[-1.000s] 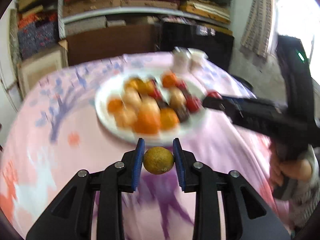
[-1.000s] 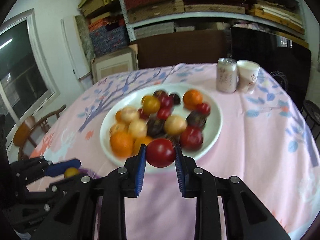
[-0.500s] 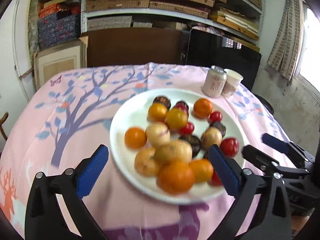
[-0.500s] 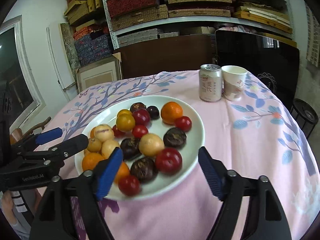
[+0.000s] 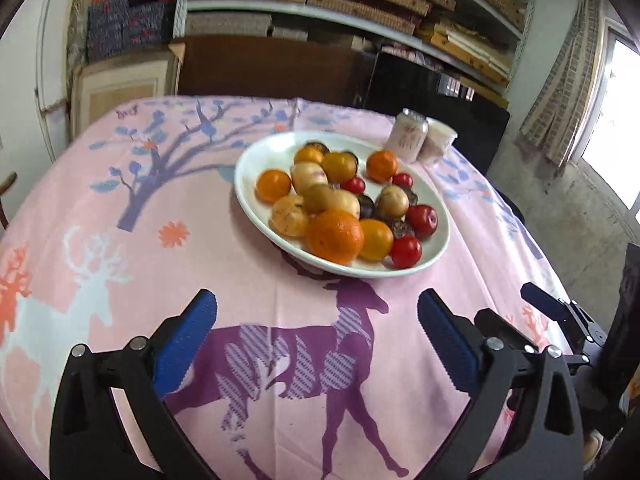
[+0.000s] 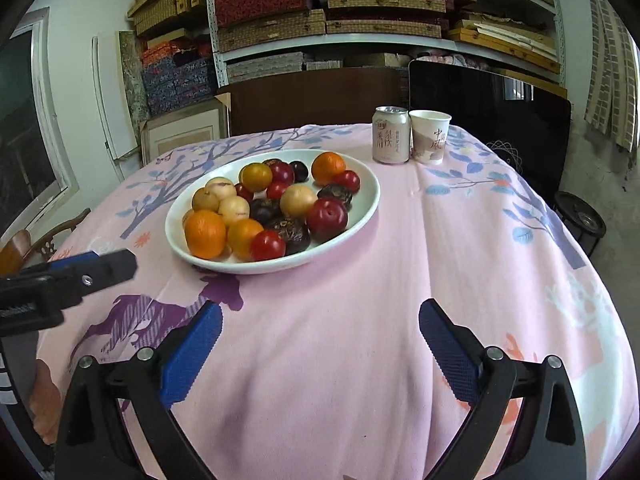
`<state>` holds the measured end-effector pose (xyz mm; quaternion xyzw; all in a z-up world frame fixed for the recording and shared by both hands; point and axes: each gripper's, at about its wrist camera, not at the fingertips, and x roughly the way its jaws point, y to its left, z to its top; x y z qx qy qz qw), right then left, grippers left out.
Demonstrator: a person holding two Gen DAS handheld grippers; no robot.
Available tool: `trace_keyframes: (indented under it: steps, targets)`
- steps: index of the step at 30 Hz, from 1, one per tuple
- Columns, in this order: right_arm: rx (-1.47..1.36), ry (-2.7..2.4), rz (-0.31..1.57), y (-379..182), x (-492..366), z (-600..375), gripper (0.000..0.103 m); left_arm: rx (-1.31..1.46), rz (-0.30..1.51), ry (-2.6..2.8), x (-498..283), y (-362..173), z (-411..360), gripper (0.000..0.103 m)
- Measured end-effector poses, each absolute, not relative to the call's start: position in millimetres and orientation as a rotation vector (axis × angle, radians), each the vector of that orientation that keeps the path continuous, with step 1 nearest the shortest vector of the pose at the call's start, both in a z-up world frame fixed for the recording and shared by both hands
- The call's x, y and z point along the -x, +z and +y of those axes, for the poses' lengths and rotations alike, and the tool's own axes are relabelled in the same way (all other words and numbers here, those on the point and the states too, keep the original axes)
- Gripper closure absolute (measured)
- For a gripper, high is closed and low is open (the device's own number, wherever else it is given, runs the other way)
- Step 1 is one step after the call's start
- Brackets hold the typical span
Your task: Organize fruits
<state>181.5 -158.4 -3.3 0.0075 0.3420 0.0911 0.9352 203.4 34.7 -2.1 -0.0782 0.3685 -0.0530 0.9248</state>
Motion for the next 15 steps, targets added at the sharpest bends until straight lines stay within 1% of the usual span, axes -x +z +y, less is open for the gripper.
trace_keyframes:
  steps: [15]
  targets:
    - [0.005,0.201,0.680,-3,-176,-153,0.003,0.035,0.661,0.006,-185,12,22,0.004]
